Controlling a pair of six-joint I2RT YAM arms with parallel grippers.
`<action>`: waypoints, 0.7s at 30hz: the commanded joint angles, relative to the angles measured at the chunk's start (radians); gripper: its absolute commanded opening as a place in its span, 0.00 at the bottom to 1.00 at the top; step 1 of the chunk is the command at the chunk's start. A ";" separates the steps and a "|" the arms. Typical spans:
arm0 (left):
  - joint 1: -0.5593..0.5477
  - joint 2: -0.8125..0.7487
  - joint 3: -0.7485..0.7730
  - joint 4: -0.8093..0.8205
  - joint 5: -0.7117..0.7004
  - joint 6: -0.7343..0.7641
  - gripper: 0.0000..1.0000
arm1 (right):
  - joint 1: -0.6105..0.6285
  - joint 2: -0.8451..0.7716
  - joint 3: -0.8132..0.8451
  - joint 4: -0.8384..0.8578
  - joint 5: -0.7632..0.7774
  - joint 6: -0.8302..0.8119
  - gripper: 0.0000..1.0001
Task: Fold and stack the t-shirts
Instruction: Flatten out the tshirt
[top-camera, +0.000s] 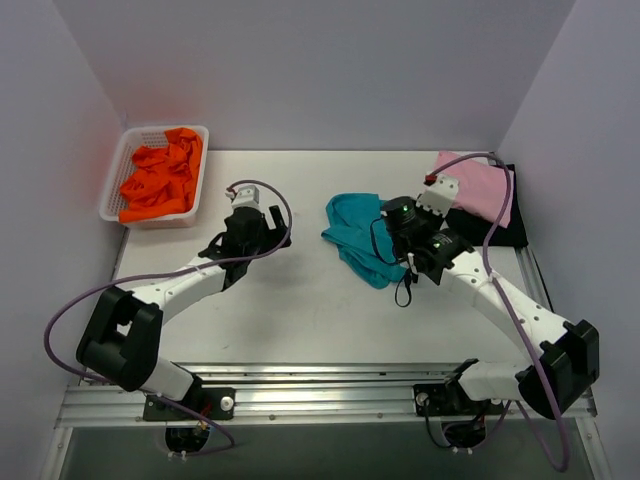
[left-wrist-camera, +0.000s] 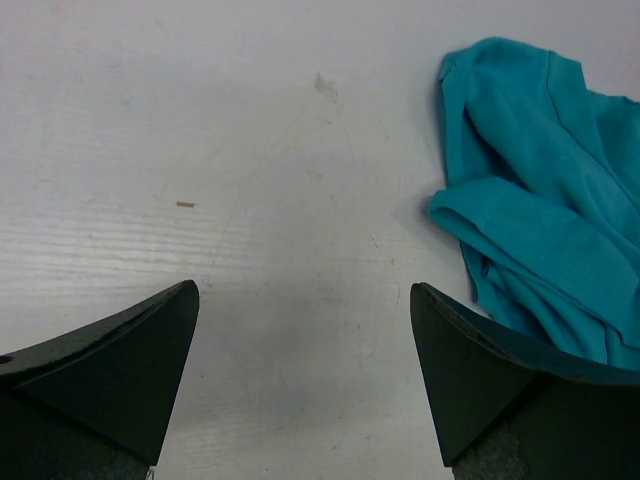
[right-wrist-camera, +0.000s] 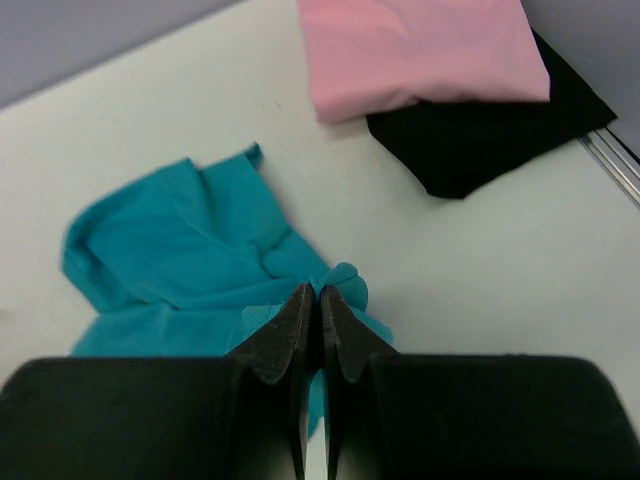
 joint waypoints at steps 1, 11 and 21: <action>-0.004 0.009 -0.018 0.154 0.113 -0.052 0.96 | 0.006 0.005 -0.068 -0.108 0.114 0.143 0.00; -0.037 0.146 0.033 0.188 0.165 -0.066 0.96 | -0.023 0.057 -0.048 -0.296 0.219 0.247 0.99; 0.010 -0.038 -0.068 0.148 0.031 -0.087 0.96 | 0.235 0.285 0.188 -0.011 0.009 0.117 1.00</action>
